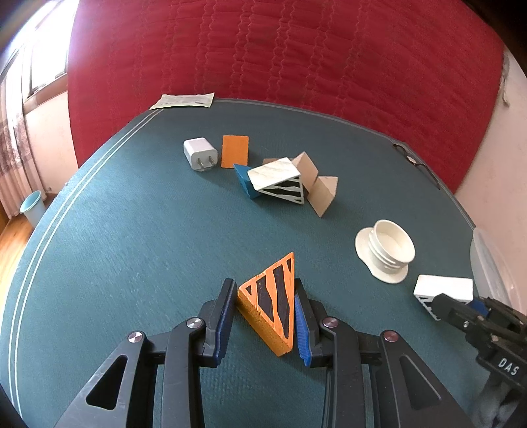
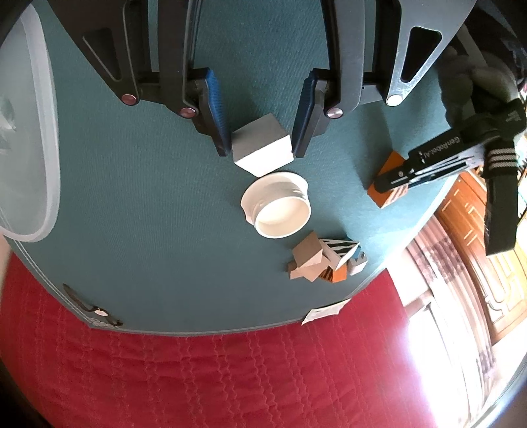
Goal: Organize rigid objects
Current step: 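Carry the white block over the clear bowl with the right gripper while the left carries the triangle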
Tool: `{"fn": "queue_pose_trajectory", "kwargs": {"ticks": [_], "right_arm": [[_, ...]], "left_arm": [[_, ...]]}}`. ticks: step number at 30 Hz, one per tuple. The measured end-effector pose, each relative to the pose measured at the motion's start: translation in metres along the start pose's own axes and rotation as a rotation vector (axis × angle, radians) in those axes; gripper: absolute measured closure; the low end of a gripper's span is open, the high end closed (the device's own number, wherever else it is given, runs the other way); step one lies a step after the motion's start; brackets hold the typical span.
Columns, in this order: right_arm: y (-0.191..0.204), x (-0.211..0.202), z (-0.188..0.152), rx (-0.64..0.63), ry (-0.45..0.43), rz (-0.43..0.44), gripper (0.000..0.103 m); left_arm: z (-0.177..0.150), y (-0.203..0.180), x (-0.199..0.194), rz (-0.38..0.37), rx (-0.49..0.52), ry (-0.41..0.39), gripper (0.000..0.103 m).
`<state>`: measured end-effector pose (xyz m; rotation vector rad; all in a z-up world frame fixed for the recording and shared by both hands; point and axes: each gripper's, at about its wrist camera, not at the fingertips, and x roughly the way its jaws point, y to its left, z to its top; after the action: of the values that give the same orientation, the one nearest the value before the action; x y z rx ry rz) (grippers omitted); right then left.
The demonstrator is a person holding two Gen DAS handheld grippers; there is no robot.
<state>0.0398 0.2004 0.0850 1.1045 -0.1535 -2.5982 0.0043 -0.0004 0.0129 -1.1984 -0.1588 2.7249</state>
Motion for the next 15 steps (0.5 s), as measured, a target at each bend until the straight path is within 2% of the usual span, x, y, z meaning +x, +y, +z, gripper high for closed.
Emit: {"fn": "queue_pose_trajectory", "kwargs": {"ticks": [8,15], "right_arm": [[-0.013,-0.02,0.001,0.035,-0.035,0.008,0.064],[-0.03,-0.043,0.005,0.056,-0.088,-0.016,0.064]], "left_arm": [[-0.004,-0.015,-0.004,-0.032,0.013,0.023,0.069],[0.001,-0.034,-0.015,-0.043,0.052,0.004,0.069]]}}
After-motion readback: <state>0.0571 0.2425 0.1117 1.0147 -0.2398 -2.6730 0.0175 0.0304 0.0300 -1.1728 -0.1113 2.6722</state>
